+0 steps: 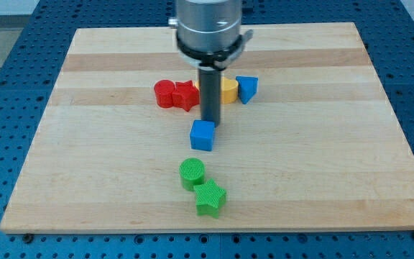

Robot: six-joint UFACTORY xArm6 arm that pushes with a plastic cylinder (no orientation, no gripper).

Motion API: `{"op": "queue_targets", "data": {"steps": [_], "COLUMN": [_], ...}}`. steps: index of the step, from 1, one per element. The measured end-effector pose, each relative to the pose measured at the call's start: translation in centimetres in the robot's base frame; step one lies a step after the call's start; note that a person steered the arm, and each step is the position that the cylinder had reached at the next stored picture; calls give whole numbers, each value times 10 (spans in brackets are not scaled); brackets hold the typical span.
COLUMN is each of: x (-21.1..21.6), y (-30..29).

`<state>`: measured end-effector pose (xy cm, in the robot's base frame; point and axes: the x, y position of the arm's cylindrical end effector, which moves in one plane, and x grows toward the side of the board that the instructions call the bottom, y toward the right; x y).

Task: Place the blue cube right to the green circle

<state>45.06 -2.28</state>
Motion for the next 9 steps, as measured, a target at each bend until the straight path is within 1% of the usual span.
{"op": "queue_targets", "data": {"steps": [1,4,7,9], "x": [2,36,63,73], "y": [-21,-22,-5,29]}}
